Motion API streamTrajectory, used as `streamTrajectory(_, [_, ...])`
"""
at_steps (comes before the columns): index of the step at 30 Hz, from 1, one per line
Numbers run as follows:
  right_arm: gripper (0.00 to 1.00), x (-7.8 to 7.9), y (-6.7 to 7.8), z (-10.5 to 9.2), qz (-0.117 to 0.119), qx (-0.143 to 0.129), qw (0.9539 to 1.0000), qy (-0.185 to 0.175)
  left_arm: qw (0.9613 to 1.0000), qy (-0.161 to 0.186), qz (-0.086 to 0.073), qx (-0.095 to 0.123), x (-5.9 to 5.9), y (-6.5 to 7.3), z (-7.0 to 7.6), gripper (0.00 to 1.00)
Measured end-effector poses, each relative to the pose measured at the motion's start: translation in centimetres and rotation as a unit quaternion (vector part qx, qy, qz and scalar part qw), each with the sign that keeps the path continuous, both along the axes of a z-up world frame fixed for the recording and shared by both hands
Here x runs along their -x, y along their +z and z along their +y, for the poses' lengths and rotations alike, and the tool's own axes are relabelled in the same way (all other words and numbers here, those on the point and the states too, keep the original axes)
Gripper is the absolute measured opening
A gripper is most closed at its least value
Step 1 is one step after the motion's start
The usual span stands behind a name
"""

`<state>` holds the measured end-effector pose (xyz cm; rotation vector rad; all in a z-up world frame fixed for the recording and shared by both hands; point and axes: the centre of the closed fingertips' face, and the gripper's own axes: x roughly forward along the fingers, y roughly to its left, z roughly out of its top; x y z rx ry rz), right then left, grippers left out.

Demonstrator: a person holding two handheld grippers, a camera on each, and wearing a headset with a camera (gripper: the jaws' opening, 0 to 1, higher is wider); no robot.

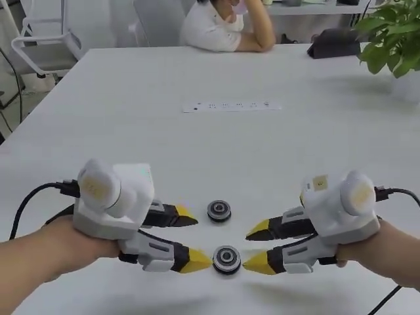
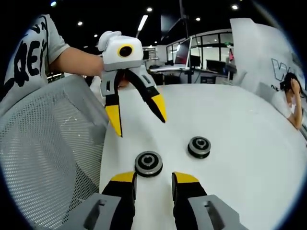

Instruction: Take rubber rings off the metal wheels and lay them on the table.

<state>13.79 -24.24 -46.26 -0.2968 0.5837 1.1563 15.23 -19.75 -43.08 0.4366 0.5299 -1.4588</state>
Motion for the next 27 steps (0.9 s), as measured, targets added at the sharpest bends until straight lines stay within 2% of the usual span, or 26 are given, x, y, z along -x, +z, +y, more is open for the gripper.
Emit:
streamTrajectory(8, [0.21,0.3,-0.5,0.3,0.011,0.000,0.9999,0.012,0.9998,-0.019,0.005,-0.009,0.6,-0.6,-0.7,0.34])
streamTrajectory(17, [0.19,0.5,-1.1,0.7,0.020,0.005,0.9996,0.020,0.9994,-0.028,0.009,-0.018,0.9,-1.4,-1.7,0.27])
streamTrajectory(27, [0.20,0.5,-1.2,0.3,0.028,0.002,0.9995,0.012,0.9992,-0.031,0.012,-0.024,1.3,-2.1,-2.7,0.19])
